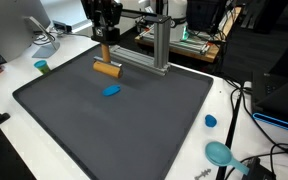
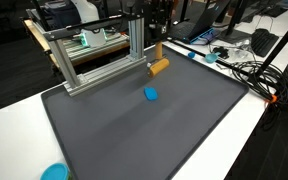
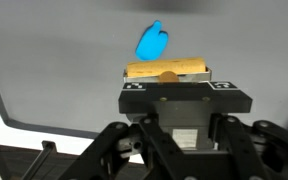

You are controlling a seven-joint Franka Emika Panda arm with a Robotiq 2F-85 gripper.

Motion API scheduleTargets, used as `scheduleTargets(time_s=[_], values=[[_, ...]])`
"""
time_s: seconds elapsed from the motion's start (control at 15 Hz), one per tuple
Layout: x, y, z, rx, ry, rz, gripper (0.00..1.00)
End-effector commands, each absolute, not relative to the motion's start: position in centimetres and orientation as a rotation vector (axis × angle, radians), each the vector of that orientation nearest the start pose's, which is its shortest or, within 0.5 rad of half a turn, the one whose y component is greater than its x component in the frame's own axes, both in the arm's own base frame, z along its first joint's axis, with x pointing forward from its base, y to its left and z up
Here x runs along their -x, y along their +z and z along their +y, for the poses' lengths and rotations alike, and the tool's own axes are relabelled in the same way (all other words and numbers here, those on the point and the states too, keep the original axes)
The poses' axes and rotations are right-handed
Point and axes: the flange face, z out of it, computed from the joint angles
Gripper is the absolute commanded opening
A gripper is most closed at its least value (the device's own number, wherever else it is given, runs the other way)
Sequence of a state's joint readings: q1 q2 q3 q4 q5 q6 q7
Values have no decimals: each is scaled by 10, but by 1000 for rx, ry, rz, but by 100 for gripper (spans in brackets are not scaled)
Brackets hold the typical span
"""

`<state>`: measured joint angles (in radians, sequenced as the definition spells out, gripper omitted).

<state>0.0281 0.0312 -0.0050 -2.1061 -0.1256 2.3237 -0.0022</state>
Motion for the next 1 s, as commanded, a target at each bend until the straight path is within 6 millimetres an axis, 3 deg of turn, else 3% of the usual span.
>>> scheduleTargets(time_s=[0.0,0.2,0.27,0.33,0.47,0.53,0.73,0.93], values=[[-561,410,25,3289,-162,-433,22],[-577,390,34,3387,-98,-617,22],[-586,380,32,3390,-81,-430,22],[-567,386,33,3351,-119,-495,47],[-576,373,33,3358,-90,-453,47],[-580,369,33,3359,-82,-446,22],[-588,399,26,3215,-243,-683,22],[-600,410,21,3091,-226,-908,22]])
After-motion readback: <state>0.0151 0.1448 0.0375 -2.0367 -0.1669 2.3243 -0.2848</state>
